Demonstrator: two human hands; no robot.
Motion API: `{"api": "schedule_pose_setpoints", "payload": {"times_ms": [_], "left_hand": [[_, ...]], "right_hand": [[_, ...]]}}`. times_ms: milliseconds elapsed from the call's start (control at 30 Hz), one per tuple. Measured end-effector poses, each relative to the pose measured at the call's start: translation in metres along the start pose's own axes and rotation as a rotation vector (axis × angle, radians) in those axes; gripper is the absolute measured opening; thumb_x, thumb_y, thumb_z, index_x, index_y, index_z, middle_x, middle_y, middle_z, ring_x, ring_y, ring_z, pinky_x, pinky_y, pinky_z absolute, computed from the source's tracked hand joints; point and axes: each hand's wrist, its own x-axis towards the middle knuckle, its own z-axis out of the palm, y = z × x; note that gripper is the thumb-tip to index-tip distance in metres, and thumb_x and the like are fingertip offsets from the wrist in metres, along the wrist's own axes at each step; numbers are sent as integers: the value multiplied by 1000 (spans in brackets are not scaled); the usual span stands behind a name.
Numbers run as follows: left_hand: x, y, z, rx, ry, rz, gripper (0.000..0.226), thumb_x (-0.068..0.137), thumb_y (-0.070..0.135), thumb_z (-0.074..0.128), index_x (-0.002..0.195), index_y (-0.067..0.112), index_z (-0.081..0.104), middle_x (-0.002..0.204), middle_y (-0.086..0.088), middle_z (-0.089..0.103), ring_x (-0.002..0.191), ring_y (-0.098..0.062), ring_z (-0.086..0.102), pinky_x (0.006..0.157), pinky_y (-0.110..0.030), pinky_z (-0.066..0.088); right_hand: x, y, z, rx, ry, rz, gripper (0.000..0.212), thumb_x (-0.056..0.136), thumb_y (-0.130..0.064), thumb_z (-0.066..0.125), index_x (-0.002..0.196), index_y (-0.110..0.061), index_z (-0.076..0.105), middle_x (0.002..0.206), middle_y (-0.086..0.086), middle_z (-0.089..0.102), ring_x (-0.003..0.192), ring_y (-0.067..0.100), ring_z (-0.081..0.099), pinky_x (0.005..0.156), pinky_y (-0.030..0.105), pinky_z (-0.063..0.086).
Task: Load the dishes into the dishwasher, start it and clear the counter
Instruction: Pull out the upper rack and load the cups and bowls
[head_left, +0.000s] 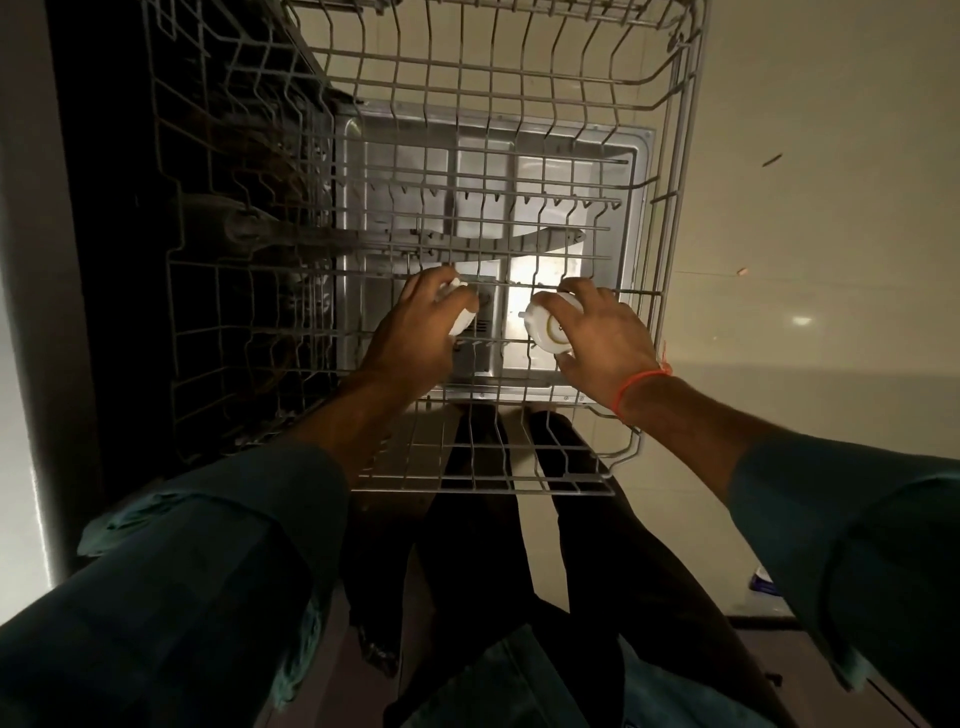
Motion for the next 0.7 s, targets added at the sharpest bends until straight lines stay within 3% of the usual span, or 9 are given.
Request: {"api": "schedule_pose_setpoints", "payload": {"times_ms": [167, 400, 500, 600, 700], "left_hand": [[-1, 2, -2, 32, 2, 17, 59, 77, -15, 65, 127, 17, 64, 158, -10, 35, 144, -32, 33, 101, -44, 53], [-12, 12, 4, 27, 63, -42, 83, 77, -16, 65, 147, 24, 49, 168, -6, 14, 150, -32, 24, 96, -38, 51], [-24, 19, 8, 34, 90, -85, 85, 77, -11, 68, 149, 26, 44, 168, -5, 12, 151, -30, 22, 103, -40, 51], [-41, 24, 13, 50, 69, -123, 83, 84, -2, 68, 156, 25, 37, 169, -9, 8, 153, -31, 19, 117, -40, 38], [-58, 31, 14, 38, 20, -162, 80, 91, 9, 67, 160, 27, 29, 169, -11, 5, 155, -35, 14, 123, -50, 29]], "right_hand": [[0, 4, 1, -4, 5, -7, 81, 73, -9, 78, 145, -25, 45, 143, 9, 47, 121, 35, 53, 98, 47, 50], [10, 2, -1, -89, -84, 23, 86, 84, -17, 75, 156, -29, 29, 158, 7, 32, 132, 35, 47, 106, 47, 43], [12, -3, -2, -131, -136, 33, 95, 84, -16, 76, 158, -31, 19, 164, 9, 21, 140, 36, 39, 111, 48, 38], [6, -8, -5, -102, -140, 64, 100, 82, -17, 77, 159, -32, 14, 165, 12, 14, 144, 37, 32, 114, 50, 35], [-10, -10, -8, -45, -105, 93, 107, 80, -19, 79, 159, -35, 9, 166, 12, 10, 148, 36, 26, 117, 50, 30]]}}
